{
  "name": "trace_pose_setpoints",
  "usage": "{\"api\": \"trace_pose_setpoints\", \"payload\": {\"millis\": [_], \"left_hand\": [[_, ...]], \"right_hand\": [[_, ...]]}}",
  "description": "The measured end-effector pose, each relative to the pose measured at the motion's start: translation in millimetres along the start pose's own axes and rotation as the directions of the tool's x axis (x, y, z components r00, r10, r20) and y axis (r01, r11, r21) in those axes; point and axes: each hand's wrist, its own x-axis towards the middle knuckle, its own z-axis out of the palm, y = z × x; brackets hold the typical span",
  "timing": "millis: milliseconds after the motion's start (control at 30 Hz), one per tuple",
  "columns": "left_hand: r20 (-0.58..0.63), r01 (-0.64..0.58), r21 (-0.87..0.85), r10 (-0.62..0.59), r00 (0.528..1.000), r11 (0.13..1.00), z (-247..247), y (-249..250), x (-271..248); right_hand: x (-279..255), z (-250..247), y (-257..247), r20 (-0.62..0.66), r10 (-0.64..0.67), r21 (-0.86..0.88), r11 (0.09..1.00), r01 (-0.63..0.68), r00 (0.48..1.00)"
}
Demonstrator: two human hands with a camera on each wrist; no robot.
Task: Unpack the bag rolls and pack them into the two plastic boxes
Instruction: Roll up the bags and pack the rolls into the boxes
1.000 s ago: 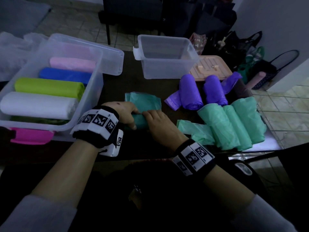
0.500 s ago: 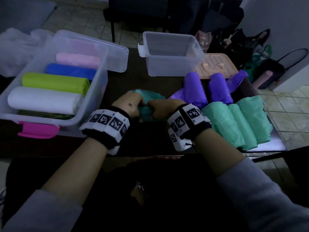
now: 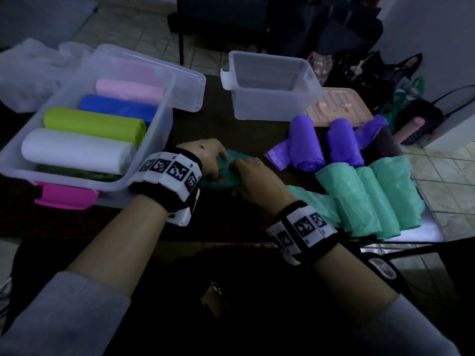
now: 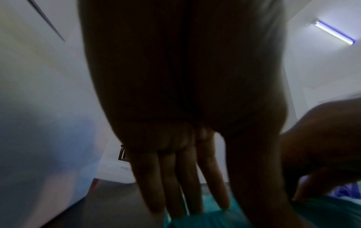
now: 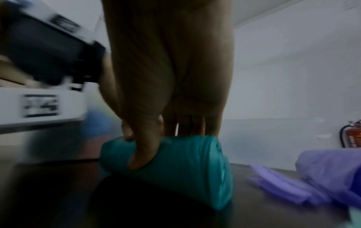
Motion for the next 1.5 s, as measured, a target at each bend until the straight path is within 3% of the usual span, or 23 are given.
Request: {"api": "trace_pose_setpoints", "payload": {"millis": [100,233,567,700,900,1033,1100,1200,1300,1400,1500], "left_hand": [[-0.124,-0.038,-0.035,0.033,0.992,0.999,0,-3,-6],[-0.162,-0.038,-0.043,0.031,0.986,0.998,2,-4,-10],[-0.151,-0.059,-0.050,0.051,0.987,0.997,2,-5,-5],[-0.151,-0.062,-0.064,0.052,0.987,0.996,2,-6,-5],[-0.123,-0.098,-0.044,0.092,0.988,0.994,2,-7,-6],[-0.134,-0.121,-0.080,0.110,0.985,0.989,-11,0,-14],[-0.268,-0.151,-0.133,0.111,0.957,0.980,-30,4,-25],[-0.505,-0.225,-0.243,0.075,0.860,0.943,-72,-5,-48],[-0.607,-0.228,-0.312,-0.009,0.794,0.922,-120,-38,-71],[-0.630,-0.063,-0.405,-0.229,0.742,0.912,-151,-90,-80],[-0.550,0.185,-0.414,-0.406,0.730,0.892,-156,-141,-84]], "right_hand": [[14,-11,6,0.090,0.006,0.079,0.997,-0.013,0.996],[31,-23,14,0.204,0.026,0.113,0.992,-0.050,0.979],[53,-16,17,0.310,0.137,0.018,0.989,-0.150,0.941],[44,-5,16,0.244,0.066,0.063,0.995,-0.084,0.968],[17,13,17,0.029,-0.038,0.014,0.999,0.037,0.999],[15,11,13,-0.011,-0.020,0.148,0.989,0.022,1.000],[19,0,7,-0.063,-0.001,0.238,0.971,0.016,0.998],[29,-25,-9,-0.177,0.034,0.350,0.936,0.031,0.984],[43,-57,-33,-0.231,0.010,0.458,0.884,0.099,0.973],[63,-84,-64,-0.298,-0.052,0.445,0.876,0.187,0.953],[91,-98,-99,-0.370,-0.103,0.357,0.902,0.243,0.924]]}}
